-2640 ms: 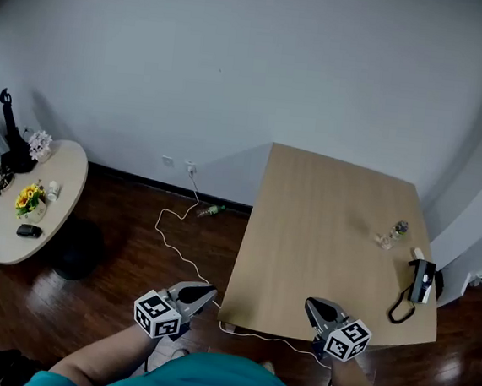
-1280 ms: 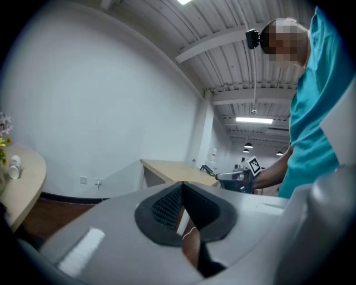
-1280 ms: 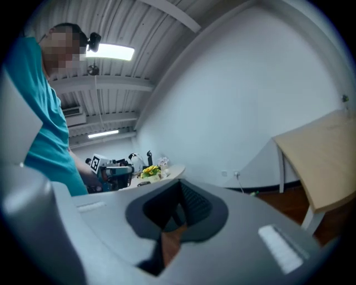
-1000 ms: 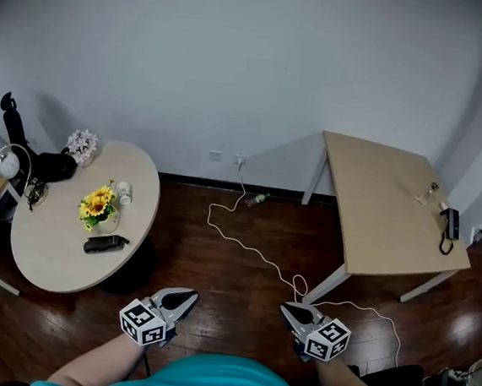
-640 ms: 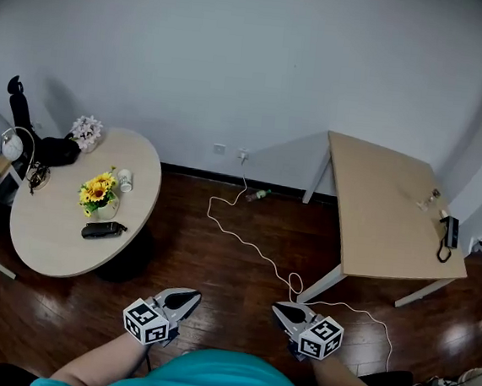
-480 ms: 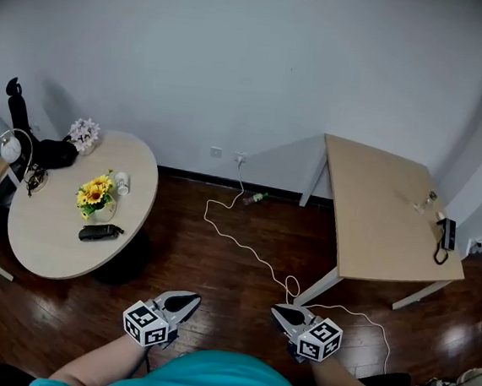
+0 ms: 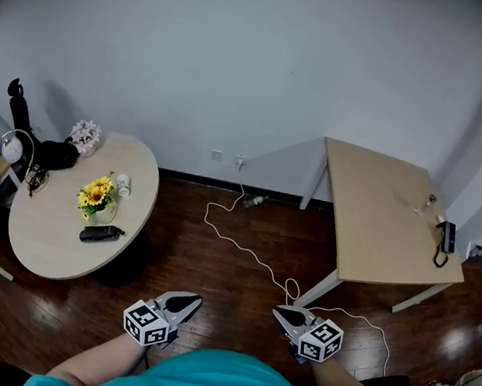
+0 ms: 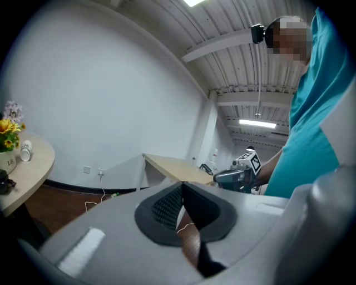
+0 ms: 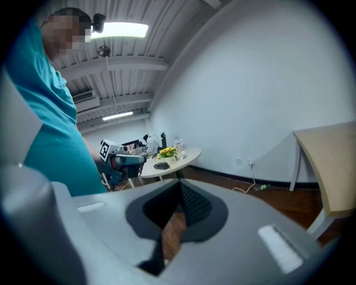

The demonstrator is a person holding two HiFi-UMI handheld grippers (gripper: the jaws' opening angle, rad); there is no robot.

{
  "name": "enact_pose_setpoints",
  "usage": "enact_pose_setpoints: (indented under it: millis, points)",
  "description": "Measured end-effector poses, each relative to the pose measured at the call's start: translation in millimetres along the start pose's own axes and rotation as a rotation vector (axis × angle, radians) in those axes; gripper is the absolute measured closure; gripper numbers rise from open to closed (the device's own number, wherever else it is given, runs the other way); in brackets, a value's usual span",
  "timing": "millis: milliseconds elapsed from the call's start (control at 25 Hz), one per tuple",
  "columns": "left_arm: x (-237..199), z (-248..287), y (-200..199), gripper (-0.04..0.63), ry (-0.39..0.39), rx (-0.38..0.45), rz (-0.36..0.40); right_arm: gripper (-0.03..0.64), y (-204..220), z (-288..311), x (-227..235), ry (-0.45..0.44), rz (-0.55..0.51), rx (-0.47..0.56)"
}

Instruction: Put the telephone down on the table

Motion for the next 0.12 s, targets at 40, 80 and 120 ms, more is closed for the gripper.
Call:
enact_pose_setpoints:
  millis: [40, 80, 120]
  points:
    - [-0.6, -1.1, -0.1, 0.589, -0.001, 0.001, 0.0, 0.617, -0.1, 0.5, -0.6, 0.0, 0.0, 0.0]
    - [-1.3, -2.2, -0.3, 0.589, -0.003, 0.003, -0.001, 0.617, -0.1, 1.0, -1.2, 0.0, 0.0, 0.0]
    - [-1.9, -3.3, -0.5, 0.589, -0.005, 0.006, -0.002, 0.617, -0.2, 1.4, -1.8, 0.0, -0.001, 0.0]
Point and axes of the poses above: the fingertips, and each gripper's own axes: z forward along the fingers, x to its right, y out of its underside, the point moved 3 cm from there along -z, backward along the fingers, and after that the axes turned 5 degrees about y, right-handed, at the moved point
